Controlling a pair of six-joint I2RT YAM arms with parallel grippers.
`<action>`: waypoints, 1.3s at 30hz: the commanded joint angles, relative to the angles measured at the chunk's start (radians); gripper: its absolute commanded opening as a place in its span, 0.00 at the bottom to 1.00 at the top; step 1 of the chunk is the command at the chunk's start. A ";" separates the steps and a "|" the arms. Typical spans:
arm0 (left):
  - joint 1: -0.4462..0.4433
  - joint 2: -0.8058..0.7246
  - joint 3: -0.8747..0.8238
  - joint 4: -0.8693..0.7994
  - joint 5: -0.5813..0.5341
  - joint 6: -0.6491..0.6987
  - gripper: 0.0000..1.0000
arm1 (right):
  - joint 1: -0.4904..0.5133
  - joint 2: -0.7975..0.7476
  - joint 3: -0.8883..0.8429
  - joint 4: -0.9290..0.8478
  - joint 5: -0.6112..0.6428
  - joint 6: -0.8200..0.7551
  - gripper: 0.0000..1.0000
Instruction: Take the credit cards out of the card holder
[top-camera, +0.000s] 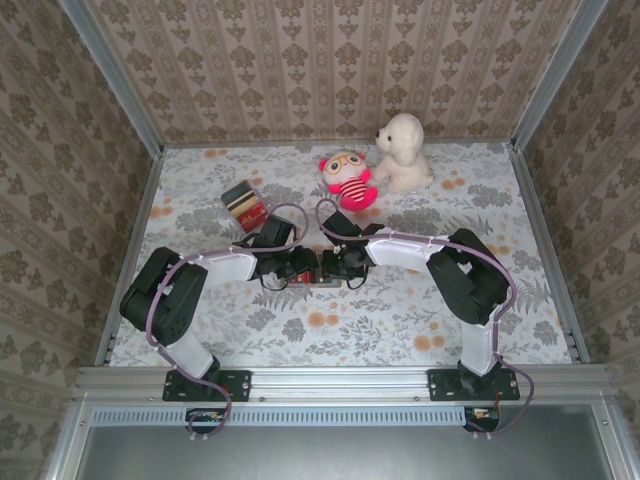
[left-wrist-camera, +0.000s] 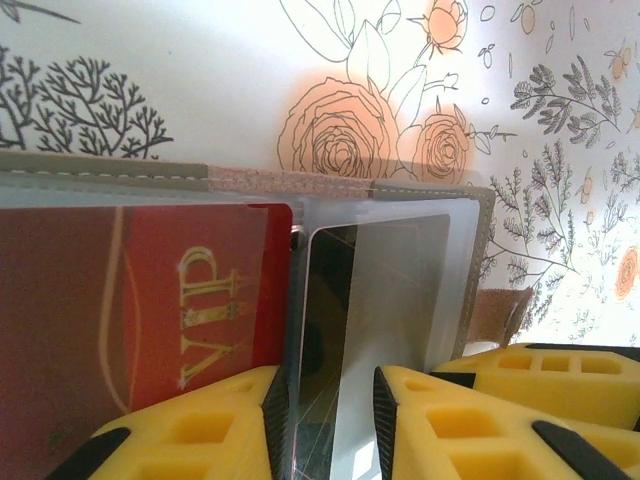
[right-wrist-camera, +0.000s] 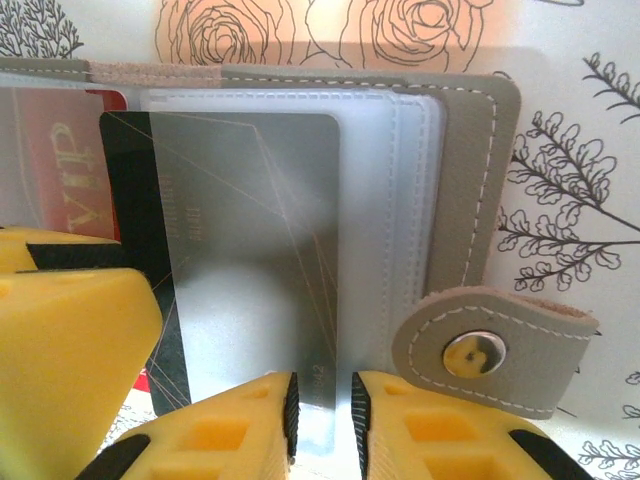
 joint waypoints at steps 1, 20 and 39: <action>0.010 0.023 -0.025 0.018 0.013 0.004 0.30 | -0.003 0.040 0.009 -0.030 -0.019 -0.011 0.27; 0.040 -0.019 -0.091 0.173 0.088 0.023 0.20 | -0.003 0.055 0.009 -0.032 -0.034 -0.015 0.25; 0.063 -0.113 -0.118 0.065 0.039 0.057 0.03 | -0.011 0.038 -0.015 -0.023 0.006 0.003 0.25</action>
